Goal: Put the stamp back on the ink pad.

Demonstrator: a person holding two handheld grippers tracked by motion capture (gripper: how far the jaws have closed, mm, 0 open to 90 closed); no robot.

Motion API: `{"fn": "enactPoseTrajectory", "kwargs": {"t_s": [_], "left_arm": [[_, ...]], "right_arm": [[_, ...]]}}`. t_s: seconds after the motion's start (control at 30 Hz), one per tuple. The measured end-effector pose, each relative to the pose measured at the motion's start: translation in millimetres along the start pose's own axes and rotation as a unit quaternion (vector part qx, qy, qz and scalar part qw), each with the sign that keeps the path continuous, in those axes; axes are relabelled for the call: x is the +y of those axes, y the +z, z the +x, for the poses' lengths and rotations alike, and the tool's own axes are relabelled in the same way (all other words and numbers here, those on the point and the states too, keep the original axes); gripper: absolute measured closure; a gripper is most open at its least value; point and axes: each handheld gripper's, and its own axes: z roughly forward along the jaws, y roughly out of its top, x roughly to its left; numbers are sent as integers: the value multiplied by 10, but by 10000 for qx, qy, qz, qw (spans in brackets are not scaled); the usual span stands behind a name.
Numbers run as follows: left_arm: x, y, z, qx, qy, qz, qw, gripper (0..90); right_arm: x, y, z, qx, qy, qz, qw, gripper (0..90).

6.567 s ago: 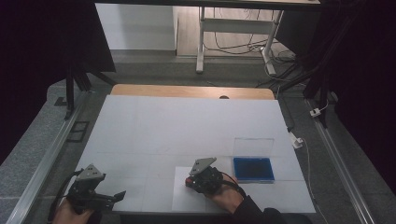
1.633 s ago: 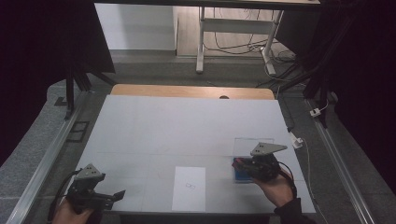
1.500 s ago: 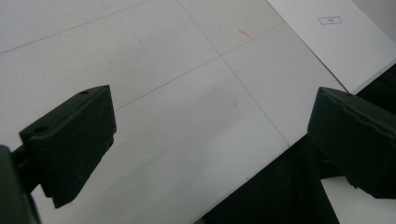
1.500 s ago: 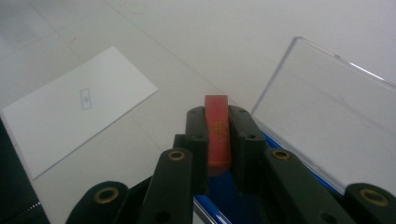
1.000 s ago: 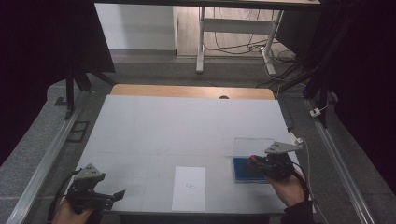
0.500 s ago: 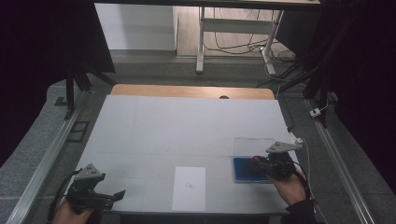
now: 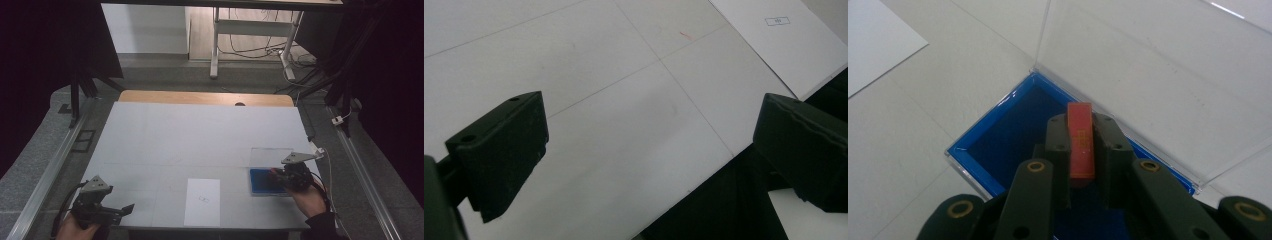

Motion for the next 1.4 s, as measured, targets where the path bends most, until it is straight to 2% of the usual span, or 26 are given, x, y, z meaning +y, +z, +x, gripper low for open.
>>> {"fn": "enactPoseTrajectory", "kwargs": {"t_s": [0.47, 0.73, 1.13, 1.27, 1.4], "left_arm": [[0, 2, 0, -2, 1, 10, 10000, 19], [0, 1, 1, -2, -2, 7, 10000, 19], [-1, 1, 2, -10, -12, 4, 10000, 19], [-1, 1, 2, -10, -13, 4, 10000, 19], [0, 1, 2, -10, -11, 6, 10000, 19]], "right_arm": [[-15, 84, 0, 64, -37, 238, 9997, 759], [-3, 58, -3, 38, 25, 117, 9999, 718], [30, -3, 8, 32, 354, -146, 9993, 458], [39, -11, 21, 28, 392, -186, 9991, 369], [43, -4, 28, 98, 513, -248, 9983, 269]]}}
